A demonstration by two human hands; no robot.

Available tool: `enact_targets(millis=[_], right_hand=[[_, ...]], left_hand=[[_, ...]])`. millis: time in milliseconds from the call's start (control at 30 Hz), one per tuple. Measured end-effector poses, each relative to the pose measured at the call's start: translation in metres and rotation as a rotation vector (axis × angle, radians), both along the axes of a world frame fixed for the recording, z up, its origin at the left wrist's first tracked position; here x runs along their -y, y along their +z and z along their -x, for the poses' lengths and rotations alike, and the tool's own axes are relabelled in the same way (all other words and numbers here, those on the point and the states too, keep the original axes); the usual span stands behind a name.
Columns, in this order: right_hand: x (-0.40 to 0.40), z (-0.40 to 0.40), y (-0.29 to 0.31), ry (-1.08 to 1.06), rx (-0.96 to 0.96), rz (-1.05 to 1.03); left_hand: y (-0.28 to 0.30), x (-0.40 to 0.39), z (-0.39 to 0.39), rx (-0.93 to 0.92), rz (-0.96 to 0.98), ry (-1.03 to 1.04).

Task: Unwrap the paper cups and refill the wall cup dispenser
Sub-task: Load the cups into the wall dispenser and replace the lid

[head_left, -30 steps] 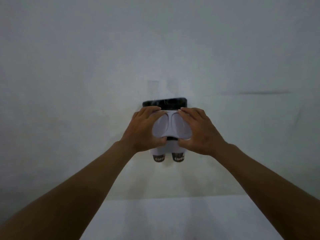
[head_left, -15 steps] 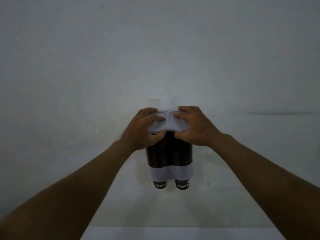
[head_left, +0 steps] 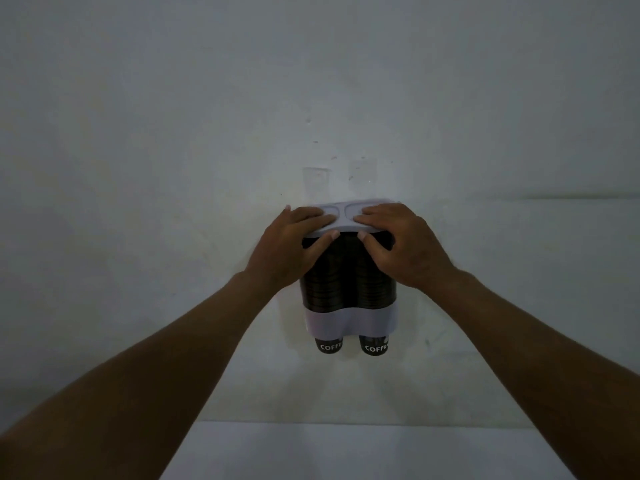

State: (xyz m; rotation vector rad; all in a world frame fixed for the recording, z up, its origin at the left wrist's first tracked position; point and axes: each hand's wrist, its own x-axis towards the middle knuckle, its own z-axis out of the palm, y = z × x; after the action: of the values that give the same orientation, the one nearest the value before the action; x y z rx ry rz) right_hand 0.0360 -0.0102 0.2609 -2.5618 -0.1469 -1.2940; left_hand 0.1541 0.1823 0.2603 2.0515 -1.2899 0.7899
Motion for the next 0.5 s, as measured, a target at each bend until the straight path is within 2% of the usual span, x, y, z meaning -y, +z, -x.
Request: enact_targets(millis=[167,500], right_hand=[[-0.009,0.001,-0.005,-0.056,0.044,-0.012],[-0.020,0.003,-0.004,-0.161,0.006,-0.035]], left_hand=[[0.007,-0.001,0.001,0.084,-0.050,0.010],[0.013,-0.002,0.004,0.086,-0.136,0.025]])
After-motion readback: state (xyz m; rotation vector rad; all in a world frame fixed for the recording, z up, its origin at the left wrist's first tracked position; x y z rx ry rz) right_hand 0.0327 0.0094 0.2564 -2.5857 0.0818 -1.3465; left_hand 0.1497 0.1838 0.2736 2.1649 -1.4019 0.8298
